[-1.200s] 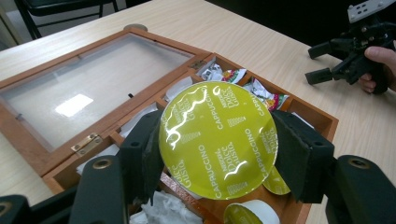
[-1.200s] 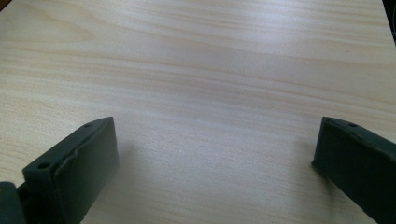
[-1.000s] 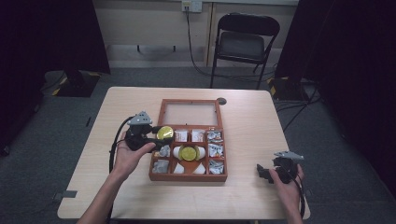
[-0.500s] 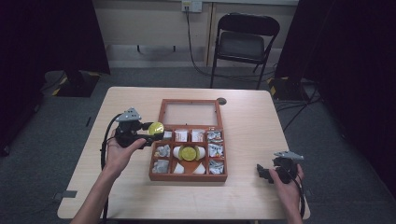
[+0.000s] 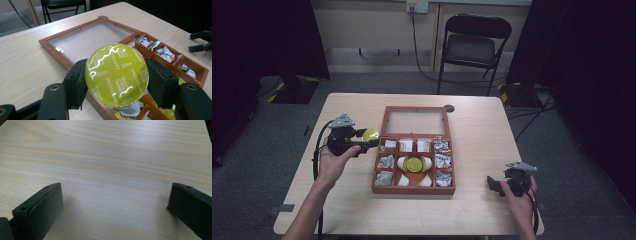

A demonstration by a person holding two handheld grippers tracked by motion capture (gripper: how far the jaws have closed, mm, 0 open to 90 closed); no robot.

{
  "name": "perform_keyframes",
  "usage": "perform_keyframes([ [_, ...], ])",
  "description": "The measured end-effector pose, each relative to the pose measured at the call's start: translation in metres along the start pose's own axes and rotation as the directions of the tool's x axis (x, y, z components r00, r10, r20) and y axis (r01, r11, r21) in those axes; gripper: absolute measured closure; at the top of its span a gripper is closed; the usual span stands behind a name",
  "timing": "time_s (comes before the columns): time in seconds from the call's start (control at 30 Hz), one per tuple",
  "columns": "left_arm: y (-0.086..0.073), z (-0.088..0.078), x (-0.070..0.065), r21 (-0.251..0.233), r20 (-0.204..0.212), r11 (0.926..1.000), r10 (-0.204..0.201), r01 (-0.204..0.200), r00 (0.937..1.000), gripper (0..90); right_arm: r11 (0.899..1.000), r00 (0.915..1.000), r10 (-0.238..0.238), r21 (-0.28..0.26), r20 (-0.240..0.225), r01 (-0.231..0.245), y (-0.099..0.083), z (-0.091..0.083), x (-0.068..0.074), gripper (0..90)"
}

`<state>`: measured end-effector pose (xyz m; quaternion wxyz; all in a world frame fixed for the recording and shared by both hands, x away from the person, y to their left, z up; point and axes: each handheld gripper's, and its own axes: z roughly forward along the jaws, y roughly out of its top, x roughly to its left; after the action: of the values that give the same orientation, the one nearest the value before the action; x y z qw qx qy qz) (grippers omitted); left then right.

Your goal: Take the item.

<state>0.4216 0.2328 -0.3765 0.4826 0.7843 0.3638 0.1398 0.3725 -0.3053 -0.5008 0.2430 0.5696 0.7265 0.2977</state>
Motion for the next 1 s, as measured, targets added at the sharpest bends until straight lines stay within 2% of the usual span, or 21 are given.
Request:
perform_keyframes([
  [0.2, -0.006, -0.006, 0.014, -0.004, -0.046, 0.9996, -0.029, 0.029, 0.9985, 38.3, 1.0, 1.0, 0.0, 0.0, 0.0, 0.0, 0.0, 0.0, 0.0, 0.0],
  [0.5, -0.023, -0.005, 0.038, 0.014, -0.102, 0.9954, -0.093, 0.095, 0.9905, 38.3, 1.0, 1.0, 0.0, 0.0, 0.0, 0.0, 0.0, 0.0, 0.0, 0.0],
  [1.0, -0.037, 0.0, 0.052, 0.052, -0.147, 0.9913, -0.112, 0.121, 0.9828, 38.3, 1.0, 1.0, 0.0, 0.0, 0.0, 0.0, 0.0, 0.0, 0.0, 0.0],
])
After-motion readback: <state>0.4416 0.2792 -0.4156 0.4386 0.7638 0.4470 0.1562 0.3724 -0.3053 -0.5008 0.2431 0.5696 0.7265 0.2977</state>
